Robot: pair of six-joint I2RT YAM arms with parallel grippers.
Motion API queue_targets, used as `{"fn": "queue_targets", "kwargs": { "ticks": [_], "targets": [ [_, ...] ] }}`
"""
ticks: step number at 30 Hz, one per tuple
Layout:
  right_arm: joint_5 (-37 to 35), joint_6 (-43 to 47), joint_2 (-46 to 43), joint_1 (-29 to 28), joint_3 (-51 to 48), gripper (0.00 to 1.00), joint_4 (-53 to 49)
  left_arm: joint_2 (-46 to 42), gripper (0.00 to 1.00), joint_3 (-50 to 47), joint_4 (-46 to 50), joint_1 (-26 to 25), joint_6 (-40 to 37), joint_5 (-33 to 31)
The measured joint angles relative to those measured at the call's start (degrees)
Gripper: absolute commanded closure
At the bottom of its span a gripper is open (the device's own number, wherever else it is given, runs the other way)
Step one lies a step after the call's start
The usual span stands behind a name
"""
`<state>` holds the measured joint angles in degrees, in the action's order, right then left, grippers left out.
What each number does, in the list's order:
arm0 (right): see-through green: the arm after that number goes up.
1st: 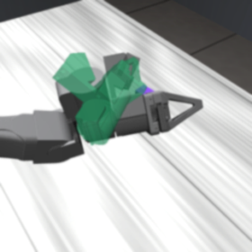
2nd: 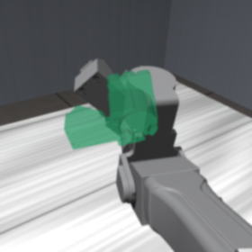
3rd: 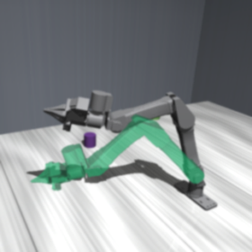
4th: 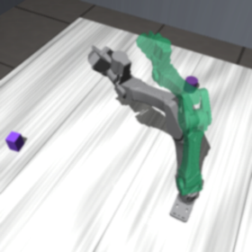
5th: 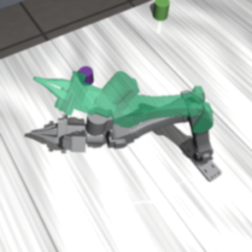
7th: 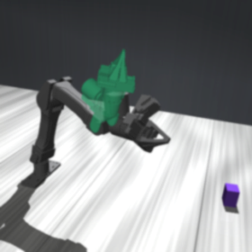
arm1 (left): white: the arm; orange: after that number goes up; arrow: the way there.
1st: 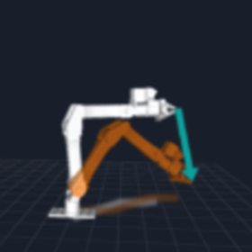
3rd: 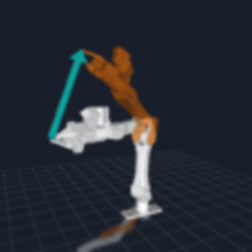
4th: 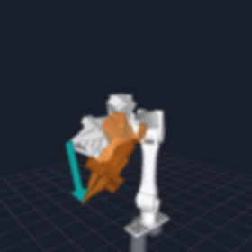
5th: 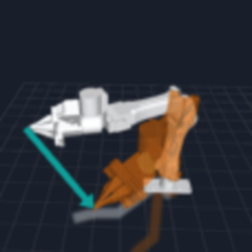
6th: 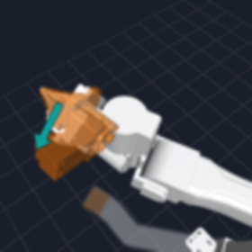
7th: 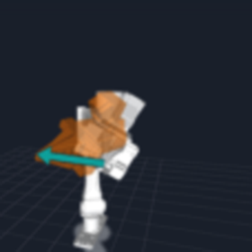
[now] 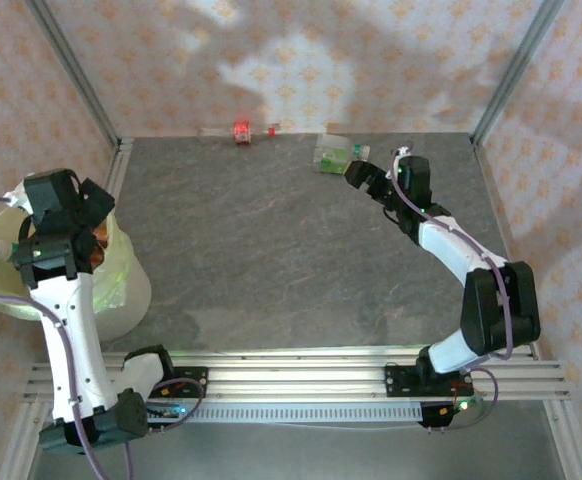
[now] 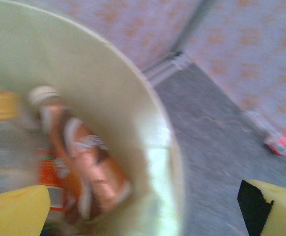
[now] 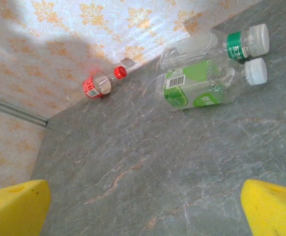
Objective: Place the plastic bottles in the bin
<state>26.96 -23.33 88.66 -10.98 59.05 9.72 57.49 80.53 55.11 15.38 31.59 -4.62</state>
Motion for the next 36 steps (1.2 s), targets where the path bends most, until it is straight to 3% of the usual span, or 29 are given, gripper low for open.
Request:
{"fn": "queue_targets", "kwargs": {
  "ticks": [5, 13, 18, 22, 28, 36],
  "targets": [
    [1.8, 4.9, 7.1, 0.8, 8.3, 0.01, -3.7, 5.5, 0.00, 3.2, -3.8, -15.9, 2.8, -0.8],
    [8.3, 19.2, 21.0, 3.0, 27.8, 0.00, -16.1, 19.0, 0.00, 8.5, -9.1, -30.1, 4.8, -2.1],
    [10.6, 35.9, 32.7, 3.5, 48.0, 0.00, -32.3, 23.7, 0.00, 7.8, -12.0, -32.9, 7.3, -0.3],
    [10.3, 45.5, 39.1, 3.5, 57.9, 0.00, -40.8, 24.4, 0.00, 6.0, -13.0, -33.4, 9.1, 0.2],
    [7.3, 52.4, 50.1, 3.5, 74.2, 0.01, -48.2, 24.0, 0.00, 2.4, -15.0, -33.4, 10.9, 0.3],
    [7.3, 57.7, 56.8, 3.4, 80.9, 0.03, -48.8, 22.9, 0.00, -1.8, -16.6, -33.4, 13.1, -0.4]
  ]
}}
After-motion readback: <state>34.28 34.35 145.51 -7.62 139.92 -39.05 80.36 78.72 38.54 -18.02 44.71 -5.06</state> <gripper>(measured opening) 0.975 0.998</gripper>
